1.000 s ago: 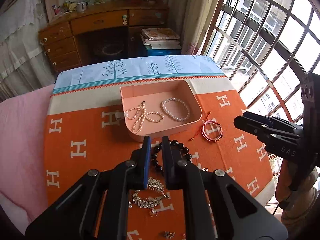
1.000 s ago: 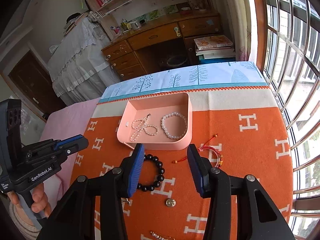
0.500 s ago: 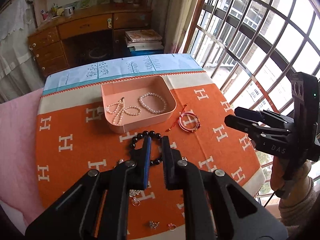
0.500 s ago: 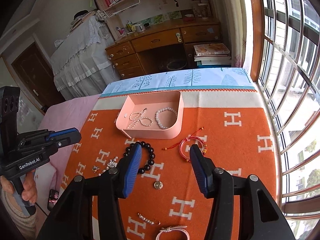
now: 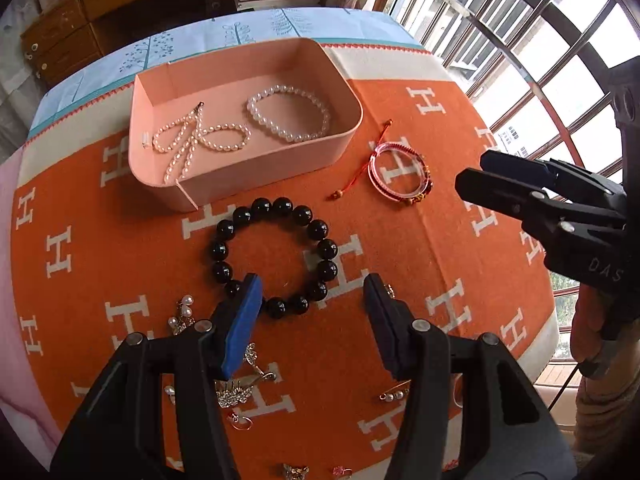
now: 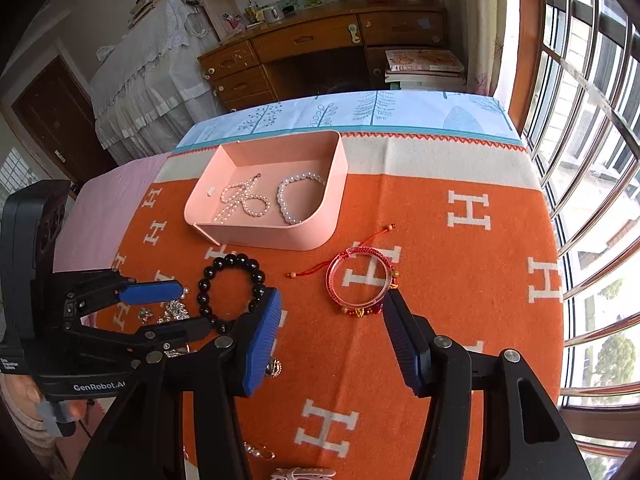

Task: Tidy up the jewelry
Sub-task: 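Grasp the black bead bracelet with the left gripper while the right grasps the red string bracelet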

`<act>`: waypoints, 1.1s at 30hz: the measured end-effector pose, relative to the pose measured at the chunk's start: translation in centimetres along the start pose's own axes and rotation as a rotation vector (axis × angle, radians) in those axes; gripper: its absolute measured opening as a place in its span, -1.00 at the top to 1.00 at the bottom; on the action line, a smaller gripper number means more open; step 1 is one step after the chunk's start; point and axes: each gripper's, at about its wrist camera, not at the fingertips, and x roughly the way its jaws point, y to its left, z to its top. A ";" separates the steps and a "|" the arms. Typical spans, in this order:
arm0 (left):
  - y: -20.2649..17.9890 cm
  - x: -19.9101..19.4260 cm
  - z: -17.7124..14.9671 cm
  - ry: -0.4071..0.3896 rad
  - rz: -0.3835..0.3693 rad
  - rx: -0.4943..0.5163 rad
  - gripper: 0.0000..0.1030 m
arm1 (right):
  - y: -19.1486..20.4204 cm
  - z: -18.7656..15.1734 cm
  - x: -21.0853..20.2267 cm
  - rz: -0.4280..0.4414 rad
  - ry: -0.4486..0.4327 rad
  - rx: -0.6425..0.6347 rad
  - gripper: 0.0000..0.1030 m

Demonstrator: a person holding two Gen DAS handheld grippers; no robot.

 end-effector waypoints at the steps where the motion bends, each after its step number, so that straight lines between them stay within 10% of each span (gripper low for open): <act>1: -0.1 0.7 0.1 0.009 0.006 0.014 0.04 | -0.3 0.2 0.7 0.000 0.013 0.009 -0.06; 12: -0.8 4.8 1.0 0.071 0.025 0.121 0.31 | -0.7 1.4 6.5 0.026 0.104 0.029 -0.03; 33: -1.0 3.5 0.8 0.041 0.049 0.088 0.76 | 3.1 2.5 12.7 -0.095 0.219 -0.118 0.85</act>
